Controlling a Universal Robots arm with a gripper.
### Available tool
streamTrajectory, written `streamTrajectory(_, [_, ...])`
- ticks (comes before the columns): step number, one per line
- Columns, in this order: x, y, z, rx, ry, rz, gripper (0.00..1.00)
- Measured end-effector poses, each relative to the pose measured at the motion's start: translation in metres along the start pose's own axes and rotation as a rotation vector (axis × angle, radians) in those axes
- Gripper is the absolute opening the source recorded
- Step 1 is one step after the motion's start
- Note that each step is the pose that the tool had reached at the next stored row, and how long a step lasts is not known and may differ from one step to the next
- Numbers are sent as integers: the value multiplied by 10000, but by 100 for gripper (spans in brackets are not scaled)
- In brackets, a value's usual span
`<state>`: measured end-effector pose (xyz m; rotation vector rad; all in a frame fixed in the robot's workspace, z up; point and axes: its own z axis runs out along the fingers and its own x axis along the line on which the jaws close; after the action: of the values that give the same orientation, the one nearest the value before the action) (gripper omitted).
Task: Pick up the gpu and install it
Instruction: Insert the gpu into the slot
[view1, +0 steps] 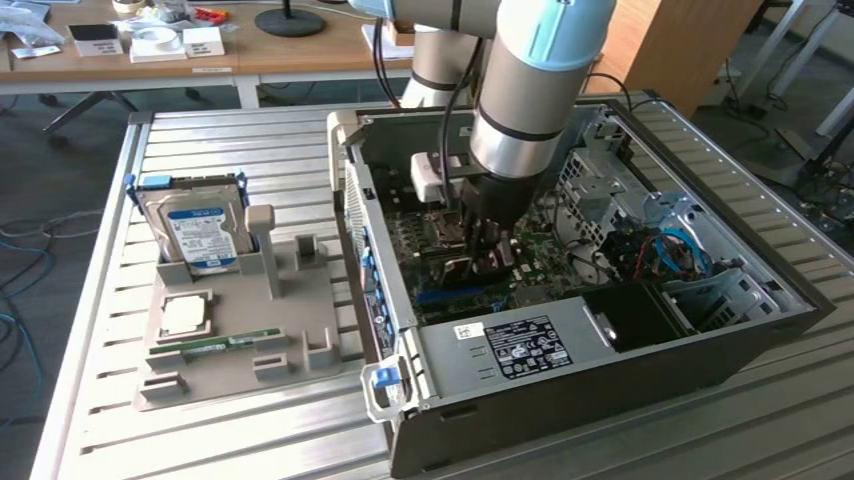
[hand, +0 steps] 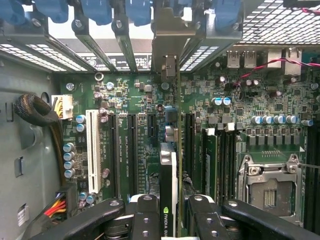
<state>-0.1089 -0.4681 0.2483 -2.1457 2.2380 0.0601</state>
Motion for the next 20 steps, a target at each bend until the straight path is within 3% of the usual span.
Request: streamTrajectory(20, [4, 5, 52, 2, 4, 2, 27])
